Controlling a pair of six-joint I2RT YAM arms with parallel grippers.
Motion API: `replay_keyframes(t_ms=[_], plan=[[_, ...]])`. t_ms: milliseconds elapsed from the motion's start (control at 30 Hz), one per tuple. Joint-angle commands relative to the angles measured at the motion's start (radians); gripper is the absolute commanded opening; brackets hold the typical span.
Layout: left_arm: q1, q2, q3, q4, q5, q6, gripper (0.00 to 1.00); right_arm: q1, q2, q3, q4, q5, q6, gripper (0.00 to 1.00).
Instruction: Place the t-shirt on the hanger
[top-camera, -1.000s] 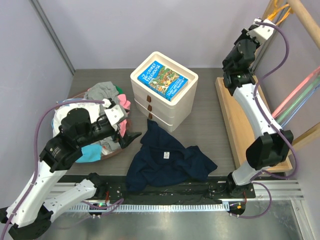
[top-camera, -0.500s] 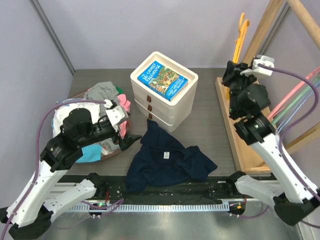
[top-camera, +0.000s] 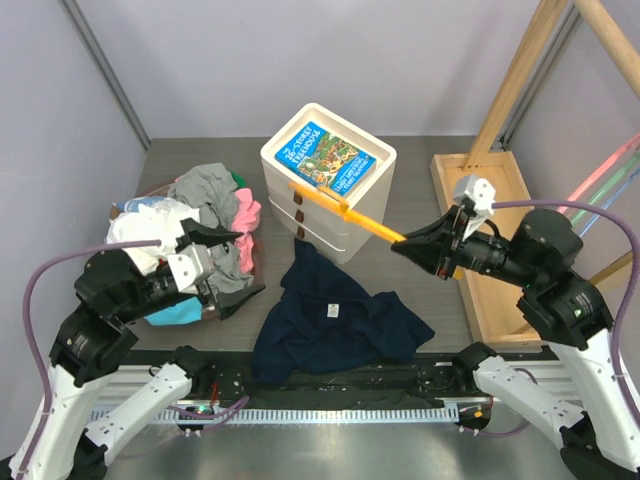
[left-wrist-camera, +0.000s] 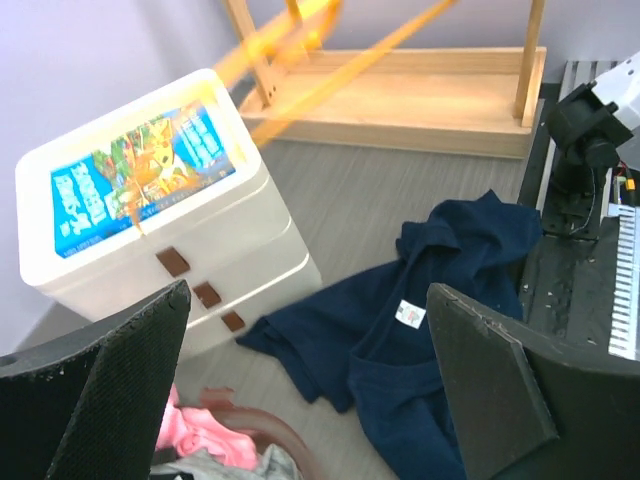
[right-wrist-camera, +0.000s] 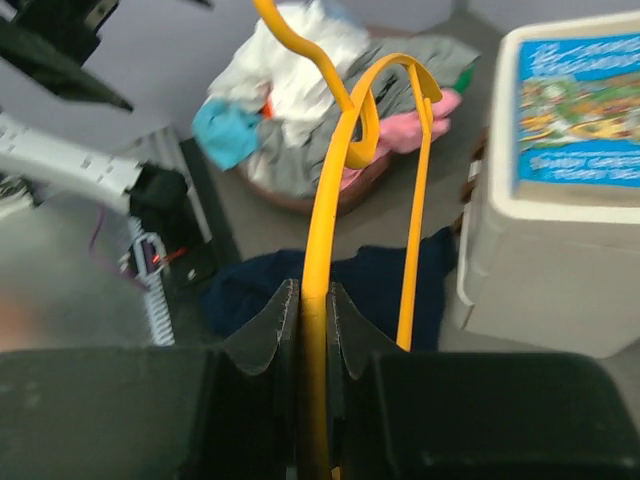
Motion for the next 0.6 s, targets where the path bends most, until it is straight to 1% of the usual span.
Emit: replay_keyframes(t_ms=[0,33,67,100,200,267,400,567], plan=[[0.007,-0.038,-0.043,0.041,0.082,0.162,1.0,-0.002,0.11,0.102,-0.298,-0.335,-0.137,0.01],[0.007,-0.022,-0.04,0.015,0.123,0.181,1.0,-0.002,0.124,0.116,-0.335,-0.361,-0.165,0.01],[0.007,-0.013,-0.038,-0.024,0.131,0.19,1.0,0.0,0.143,0.129,-0.37,-0.419,-0.237,0.01],[0.007,-0.002,-0.035,-0.034,0.134,0.194,1.0,0.001,0.169,0.154,-0.448,-0.443,-0.269,0.01],[0.007,0.021,-0.061,-0.031,0.18,0.226,1.0,0.003,0.203,0.162,-0.522,-0.481,-0.317,0.01],[0.007,0.05,-0.078,-0.023,0.231,0.208,1.0,0.003,0.2,0.148,-0.524,-0.501,-0.32,0.01],[0.007,0.106,-0.127,-0.006,0.294,0.168,0.98,0.006,0.165,0.078,-0.446,-0.52,-0.276,0.01],[0.006,0.154,-0.178,0.055,0.318,0.148,0.96,0.006,0.151,0.062,-0.418,-0.535,-0.236,0.01]])
